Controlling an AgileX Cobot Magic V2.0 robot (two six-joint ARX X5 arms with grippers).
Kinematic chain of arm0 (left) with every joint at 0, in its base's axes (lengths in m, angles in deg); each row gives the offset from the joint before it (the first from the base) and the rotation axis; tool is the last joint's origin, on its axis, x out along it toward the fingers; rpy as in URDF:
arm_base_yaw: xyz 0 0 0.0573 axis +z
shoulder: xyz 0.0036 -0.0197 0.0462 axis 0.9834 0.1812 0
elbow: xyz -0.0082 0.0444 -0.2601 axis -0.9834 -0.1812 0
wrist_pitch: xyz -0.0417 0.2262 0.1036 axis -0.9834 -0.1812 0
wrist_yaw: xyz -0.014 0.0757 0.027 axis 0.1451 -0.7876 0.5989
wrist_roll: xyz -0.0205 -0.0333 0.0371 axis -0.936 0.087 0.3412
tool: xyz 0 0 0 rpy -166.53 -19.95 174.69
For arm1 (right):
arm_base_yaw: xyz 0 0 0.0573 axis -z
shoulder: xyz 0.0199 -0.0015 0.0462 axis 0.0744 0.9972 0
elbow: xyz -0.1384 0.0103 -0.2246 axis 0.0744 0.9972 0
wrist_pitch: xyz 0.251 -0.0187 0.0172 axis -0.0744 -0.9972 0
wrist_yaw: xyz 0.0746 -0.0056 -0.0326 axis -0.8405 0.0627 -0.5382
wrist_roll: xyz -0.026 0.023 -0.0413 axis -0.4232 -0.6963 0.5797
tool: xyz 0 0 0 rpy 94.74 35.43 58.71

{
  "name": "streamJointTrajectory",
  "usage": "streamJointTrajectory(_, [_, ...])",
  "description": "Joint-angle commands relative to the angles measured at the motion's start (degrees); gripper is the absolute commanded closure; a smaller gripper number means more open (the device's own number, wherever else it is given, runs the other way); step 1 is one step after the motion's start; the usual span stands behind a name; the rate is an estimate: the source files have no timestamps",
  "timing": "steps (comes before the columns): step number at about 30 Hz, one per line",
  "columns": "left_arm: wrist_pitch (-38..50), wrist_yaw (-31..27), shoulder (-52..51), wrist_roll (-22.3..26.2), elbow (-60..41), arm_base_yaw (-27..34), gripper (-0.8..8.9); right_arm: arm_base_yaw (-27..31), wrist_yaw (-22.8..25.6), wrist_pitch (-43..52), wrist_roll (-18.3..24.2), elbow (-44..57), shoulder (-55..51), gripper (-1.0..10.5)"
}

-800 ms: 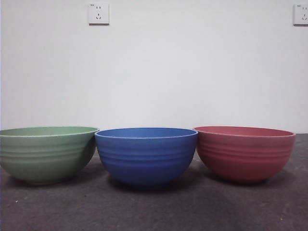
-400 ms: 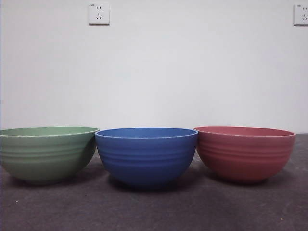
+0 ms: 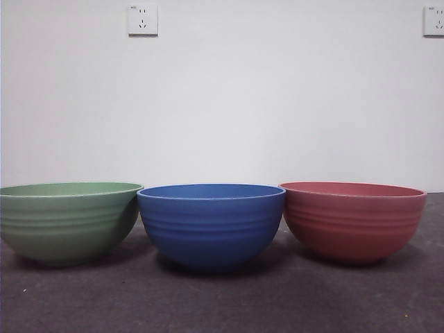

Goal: Pick up the green bowl on the top,put the green bowl on the left,pick up the red bowl in the middle,put the red bowl on the right

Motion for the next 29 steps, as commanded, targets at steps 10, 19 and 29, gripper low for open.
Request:
streamJointTrajectory(10, [-0.1,-0.1,-0.2,-0.5,-0.8,0.1,8.17,12.9,-11.5,11.3,4.6,24.7,-21.4,9.5])
streamJointTrajectory(19, [-0.1,-0.1,-0.1,-0.5,-0.8,0.1,8.17,13.1,-12.3,15.6,4.6,34.0,-24.9,9.5])
streamJointTrajectory(29, [-0.1,-0.1,-0.1,-0.5,-0.8,0.1,8.17,13.1,-11.9,18.2,4.2,35.6,-24.7,9.5])
